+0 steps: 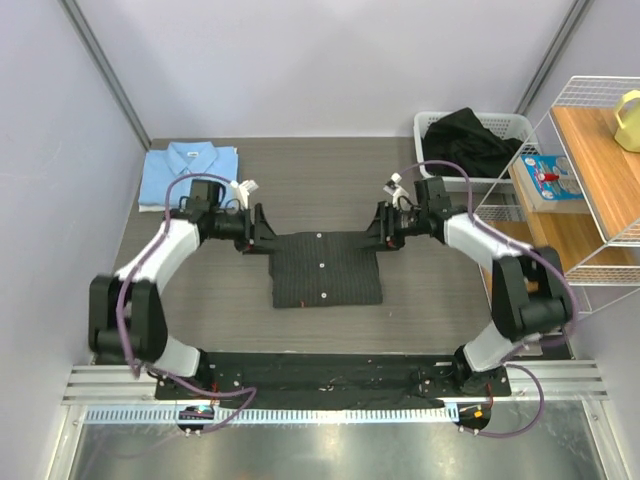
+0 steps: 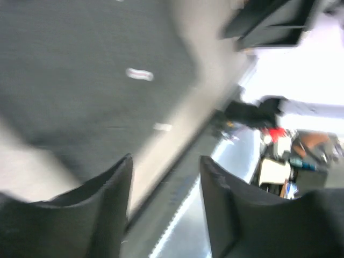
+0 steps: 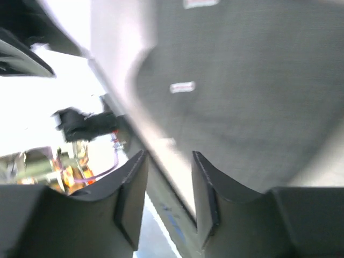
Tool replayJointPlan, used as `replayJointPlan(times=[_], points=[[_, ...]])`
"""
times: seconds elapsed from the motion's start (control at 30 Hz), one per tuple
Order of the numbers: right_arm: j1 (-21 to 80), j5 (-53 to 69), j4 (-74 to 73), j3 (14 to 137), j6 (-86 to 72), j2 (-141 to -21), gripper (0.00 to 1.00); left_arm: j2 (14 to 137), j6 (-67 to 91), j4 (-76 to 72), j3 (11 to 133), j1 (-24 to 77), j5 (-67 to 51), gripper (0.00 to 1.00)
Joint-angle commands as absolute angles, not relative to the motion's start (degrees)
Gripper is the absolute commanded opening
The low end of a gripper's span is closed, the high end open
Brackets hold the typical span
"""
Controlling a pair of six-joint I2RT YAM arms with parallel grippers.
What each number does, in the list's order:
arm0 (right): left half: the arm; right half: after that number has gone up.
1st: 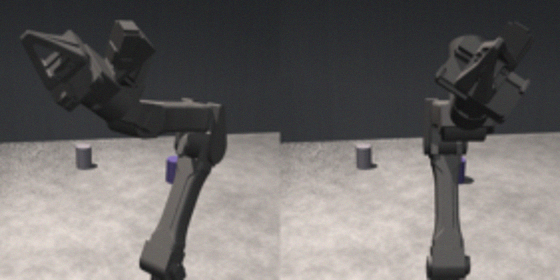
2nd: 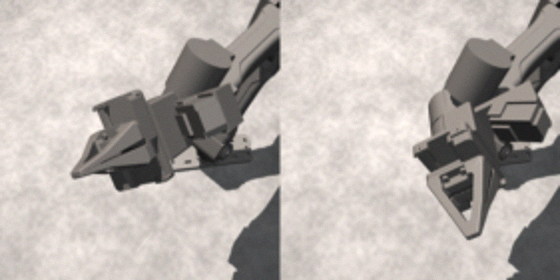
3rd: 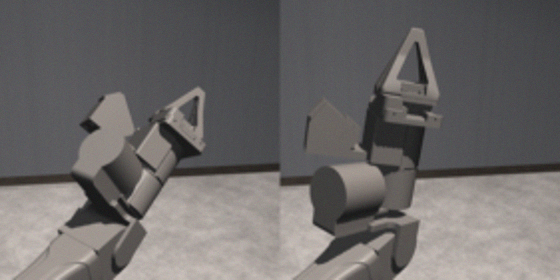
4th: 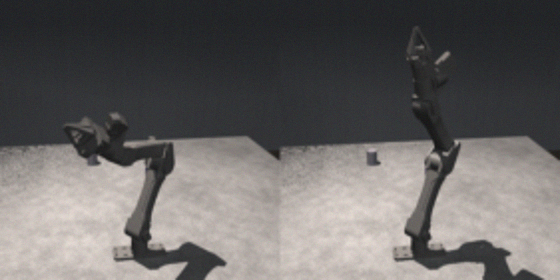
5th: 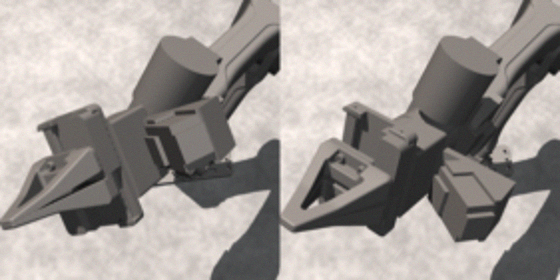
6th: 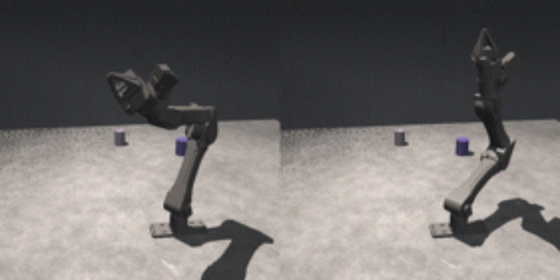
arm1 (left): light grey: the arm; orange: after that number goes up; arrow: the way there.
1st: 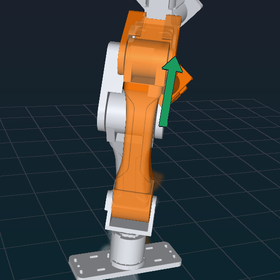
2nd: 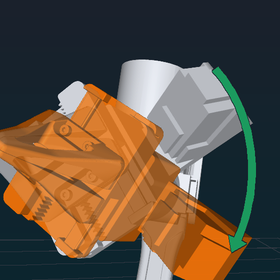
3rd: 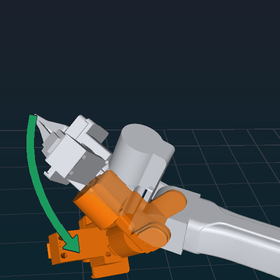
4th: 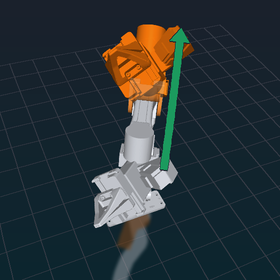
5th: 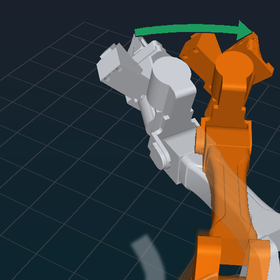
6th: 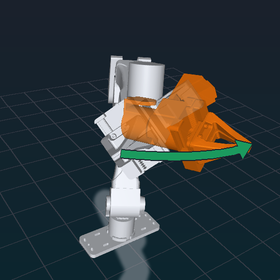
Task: Fold and stack the long sleeve shirts
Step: Fold the shirt
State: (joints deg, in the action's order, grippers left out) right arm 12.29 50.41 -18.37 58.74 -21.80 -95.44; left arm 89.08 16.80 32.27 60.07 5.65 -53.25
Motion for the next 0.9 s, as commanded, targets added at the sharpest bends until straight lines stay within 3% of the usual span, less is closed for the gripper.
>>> replayJointPlan(times=[0.0,0.07,0.2,0.23,0.37,0.5,0.63,0.73,0.87], points=[[21.77,55.99,-4.16,49.93,-34.69,-87.10,0.47,80.26,33.90,16.77,49.86,16.86,-59.59,0.57],[23.72,55.99,-1.68,47.65,-35.59,-88.58,0.53,79.98,40.56,10.31,44.75,21.24,-58.54,0.68],[24.26,58.01,0.62,46.93,-34.56,-97.36,0.60,88.99,41.49,3.87,41.67,21.36,-56.52,0.77],[24.17,58.36,0.35,46.93,-33.58,-99.30,0.61,90.95,40.44,4.65,40.79,19.27,-55.73,0.78],[21.19,58.98,-4.46,45.70,-26.83,-108.27,0.68,100.62,35.10,11.05,40.86,14.16,-51.96,1.00],[13.81,56.08,-16.40,48.25,-17.86,-112.42,0.75,102.04,29.10,17.91,42.62,10.47,-51.23,1.00],[11.42,58.79,-29.94,54.64,-8.81,-103.65,0.77,92.85,21.88,26.55,45.70,9.67,-58.95,1.00],[11.51,59.41,-28.93,59.75,-12.38,-97.74,0.78,87.55,22.05,26.63,52.80,11.07,-60.73,1.00],[13.09,57.48,-20.33,66.70,-20.10,-103.16,0.78,93.57,24.08,23.74,62.12,13.00,-57.31,1.00]])
